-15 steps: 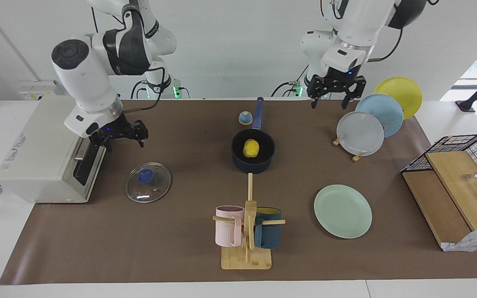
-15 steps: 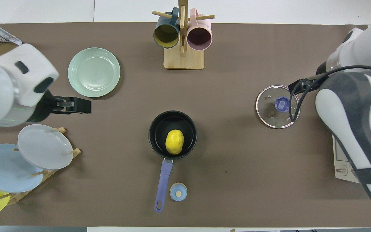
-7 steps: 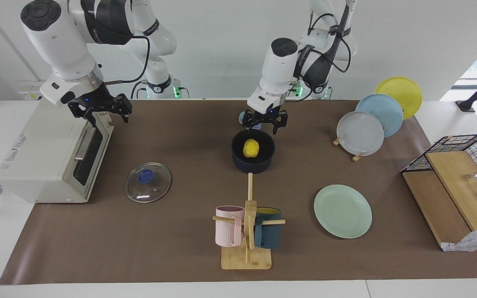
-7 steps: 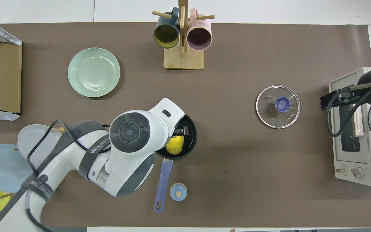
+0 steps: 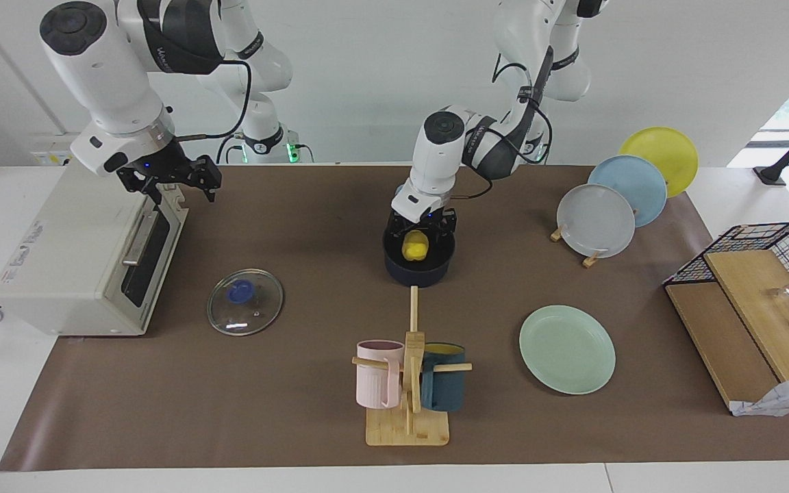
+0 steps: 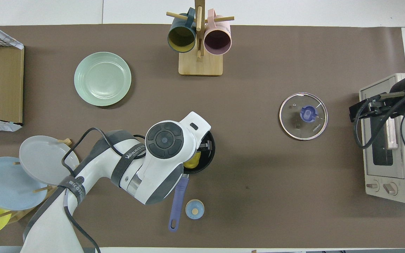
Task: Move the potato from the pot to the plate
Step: 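Lower the left gripper into the saucepan and grasp the yellow potato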
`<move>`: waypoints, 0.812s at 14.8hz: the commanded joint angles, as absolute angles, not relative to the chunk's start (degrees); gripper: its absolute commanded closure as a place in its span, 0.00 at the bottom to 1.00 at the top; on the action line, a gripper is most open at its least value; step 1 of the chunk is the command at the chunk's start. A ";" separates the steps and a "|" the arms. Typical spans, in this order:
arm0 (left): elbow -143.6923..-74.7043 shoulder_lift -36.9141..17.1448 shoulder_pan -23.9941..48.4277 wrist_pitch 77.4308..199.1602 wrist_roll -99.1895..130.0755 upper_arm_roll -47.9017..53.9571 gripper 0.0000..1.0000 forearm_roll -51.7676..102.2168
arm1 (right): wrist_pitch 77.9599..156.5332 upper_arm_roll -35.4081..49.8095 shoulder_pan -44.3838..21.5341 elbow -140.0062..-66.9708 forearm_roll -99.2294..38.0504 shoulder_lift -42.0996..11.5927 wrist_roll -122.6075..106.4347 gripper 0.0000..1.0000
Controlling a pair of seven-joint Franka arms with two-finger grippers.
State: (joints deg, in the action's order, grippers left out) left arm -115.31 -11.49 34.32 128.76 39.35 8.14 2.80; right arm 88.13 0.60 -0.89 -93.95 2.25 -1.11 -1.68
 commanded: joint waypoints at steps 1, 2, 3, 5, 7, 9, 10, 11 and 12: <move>-116.19 -12.83 35.51 130.25 39.99 7.12 0.00 3.78 | 87.98 -0.35 -2.11 -95.18 2.46 0.52 -0.62 0.00; -116.37 -13.35 35.59 130.43 40.34 7.12 0.00 3.78 | 88.07 -0.35 -2.11 -95.36 2.55 0.61 -0.62 0.00; -116.72 -13.36 36.20 130.86 40.86 7.12 0.00 3.78 | 88.41 -0.35 -2.11 -95.45 2.55 0.53 -0.62 0.00; -116.72 -13.88 36.47 131.22 40.87 7.12 0.00 3.87 | 88.42 -0.44 -2.02 -95.28 2.55 0.18 -0.62 0.00; -116.81 -14.50 36.74 131.57 41.04 7.12 0.00 3.87 | 88.50 -0.61 -1.93 -94.92 2.37 -0.09 -0.09 0.00; -117.33 -14.85 37.44 132.71 41.57 7.12 0.00 3.87 | 88.42 -0.97 -1.93 -94.66 2.46 -0.18 -0.09 0.00; -117.42 -14.77 37.44 132.71 41.57 7.12 0.00 3.87 | 88.33 -0.97 -1.93 -94.66 2.37 -0.26 -0.09 0.00; -117.86 -14.77 37.53 132.71 41.57 7.12 0.00 3.87 | 87.46 -1.05 -1.93 -94.14 2.11 -1.05 -0.09 0.00; -118.21 -14.68 37.53 132.71 41.57 7.12 0.00 3.87 | 86.58 -1.14 -1.93 -93.96 2.02 -1.14 -0.09 0.00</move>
State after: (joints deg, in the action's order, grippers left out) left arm -116.16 -15.20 36.15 130.93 40.92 8.15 2.98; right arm 87.85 -0.86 -1.82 -93.97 2.25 -0.90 -1.38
